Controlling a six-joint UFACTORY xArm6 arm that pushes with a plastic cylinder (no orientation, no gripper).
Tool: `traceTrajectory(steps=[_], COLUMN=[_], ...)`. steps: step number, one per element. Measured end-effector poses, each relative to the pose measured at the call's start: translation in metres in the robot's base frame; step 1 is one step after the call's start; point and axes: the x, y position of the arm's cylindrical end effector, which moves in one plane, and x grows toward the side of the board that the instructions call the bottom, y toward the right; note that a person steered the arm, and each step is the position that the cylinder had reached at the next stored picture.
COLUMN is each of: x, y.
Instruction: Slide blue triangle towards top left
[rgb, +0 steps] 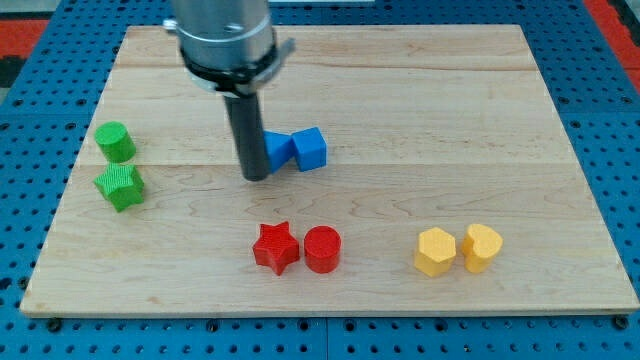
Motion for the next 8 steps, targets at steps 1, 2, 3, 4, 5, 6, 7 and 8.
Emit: traceTrajectory(steps=[1, 2, 3, 4, 5, 6, 7, 8], x=[-0.037, -0.067, -0.058, -0.061, -0.091, -0.110, -0.111, -0.167], y=[0.001, 0.016, 0.061, 0.102, 0.088, -0.004, -0.101, -0.117])
